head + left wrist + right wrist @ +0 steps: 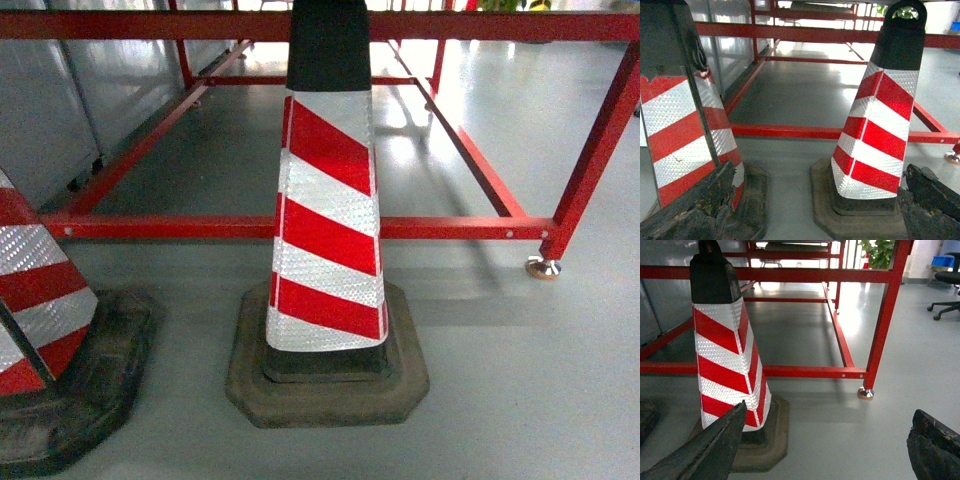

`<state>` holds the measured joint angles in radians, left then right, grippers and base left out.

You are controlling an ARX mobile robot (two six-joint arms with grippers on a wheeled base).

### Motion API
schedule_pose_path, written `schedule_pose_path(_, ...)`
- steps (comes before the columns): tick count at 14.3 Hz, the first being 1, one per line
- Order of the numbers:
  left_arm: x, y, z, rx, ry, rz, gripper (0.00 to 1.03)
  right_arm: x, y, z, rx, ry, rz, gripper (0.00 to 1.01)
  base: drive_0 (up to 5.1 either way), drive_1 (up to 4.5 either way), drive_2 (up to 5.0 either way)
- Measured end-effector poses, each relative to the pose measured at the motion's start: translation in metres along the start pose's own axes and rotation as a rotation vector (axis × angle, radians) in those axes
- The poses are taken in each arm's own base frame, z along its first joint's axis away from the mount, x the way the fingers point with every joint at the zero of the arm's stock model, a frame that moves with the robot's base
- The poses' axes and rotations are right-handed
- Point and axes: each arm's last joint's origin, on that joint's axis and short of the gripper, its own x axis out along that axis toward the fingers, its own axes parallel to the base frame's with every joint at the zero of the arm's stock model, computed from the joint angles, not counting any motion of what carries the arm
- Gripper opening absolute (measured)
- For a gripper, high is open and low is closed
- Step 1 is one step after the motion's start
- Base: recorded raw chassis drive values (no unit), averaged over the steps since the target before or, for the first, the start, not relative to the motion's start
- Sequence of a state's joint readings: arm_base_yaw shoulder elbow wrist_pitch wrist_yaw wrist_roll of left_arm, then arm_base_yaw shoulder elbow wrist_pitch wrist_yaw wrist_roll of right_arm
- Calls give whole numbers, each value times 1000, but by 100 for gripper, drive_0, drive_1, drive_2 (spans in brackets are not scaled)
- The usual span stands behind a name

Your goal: Sort blue parts and orange caps into right shelf containers

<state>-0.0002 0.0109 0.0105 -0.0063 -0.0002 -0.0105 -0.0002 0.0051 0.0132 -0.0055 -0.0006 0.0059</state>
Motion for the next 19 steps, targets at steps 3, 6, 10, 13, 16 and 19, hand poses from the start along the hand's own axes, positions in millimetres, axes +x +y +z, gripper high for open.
schedule_pose_path(3, 0, 0, 0, 0, 0, 0, 98, 0, 0, 0, 0, 0, 0, 98, 0, 0, 0)
schedule_pose_path(6, 0, 0, 0, 0, 0, 0, 98, 0, 0, 0, 0, 0, 0, 98, 0, 0, 0)
schedule_pose_path(10, 0, 0, 0, 0, 0, 0, 98, 0, 0, 0, 0, 0, 0, 98, 0, 0, 0)
schedule_pose_path(13, 0, 0, 0, 0, 0, 0, 98, 0, 0, 0, 0, 0, 0, 98, 0, 0, 0)
schedule_pose_path(16, 0, 0, 0, 0, 0, 0, 98, 0, 0, 0, 0, 0, 0, 98, 0, 0, 0)
schedule_pose_path(19, 0, 0, 0, 0, 0, 0, 98, 0, 0, 0, 0, 0, 0, 98, 0, 0, 0)
